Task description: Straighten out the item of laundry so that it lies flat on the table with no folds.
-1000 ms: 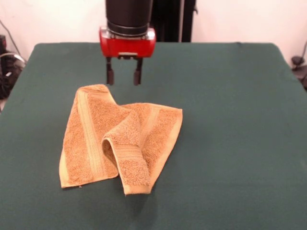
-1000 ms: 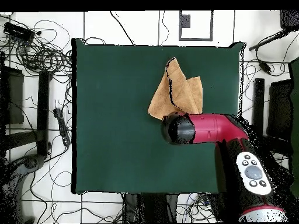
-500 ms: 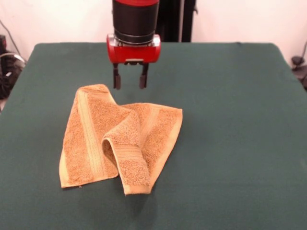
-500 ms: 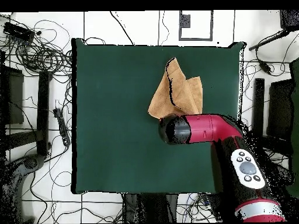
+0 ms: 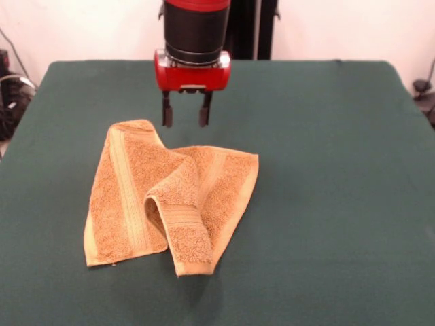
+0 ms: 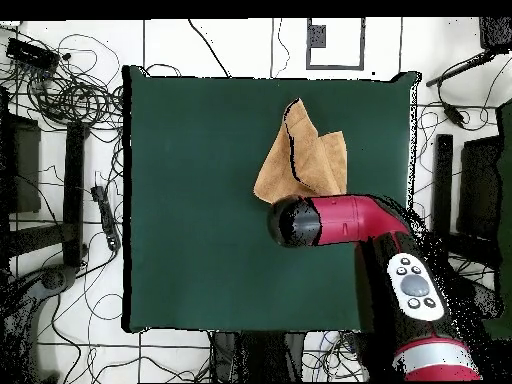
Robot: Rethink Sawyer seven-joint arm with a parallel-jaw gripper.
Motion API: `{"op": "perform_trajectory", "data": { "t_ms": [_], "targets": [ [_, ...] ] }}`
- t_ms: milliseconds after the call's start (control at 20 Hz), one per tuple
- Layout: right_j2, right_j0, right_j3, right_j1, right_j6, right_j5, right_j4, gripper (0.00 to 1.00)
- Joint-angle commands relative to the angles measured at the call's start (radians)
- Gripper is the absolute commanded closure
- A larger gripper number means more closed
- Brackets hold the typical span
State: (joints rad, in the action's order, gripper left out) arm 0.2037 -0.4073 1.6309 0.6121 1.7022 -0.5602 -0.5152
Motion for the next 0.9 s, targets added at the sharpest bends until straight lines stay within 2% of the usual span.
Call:
{"op": "perform_trajectory", "data": {
  "t_ms": [50, 900],
  "targets": [
    [0.004, 0.086, -0.035, -0.092, 0.152, 0.009, 0.033, 0.0],
    [0.029, 0.07, -0.046, -0.08, 0.055, -0.018, 0.025, 0.0]
  ]
}}
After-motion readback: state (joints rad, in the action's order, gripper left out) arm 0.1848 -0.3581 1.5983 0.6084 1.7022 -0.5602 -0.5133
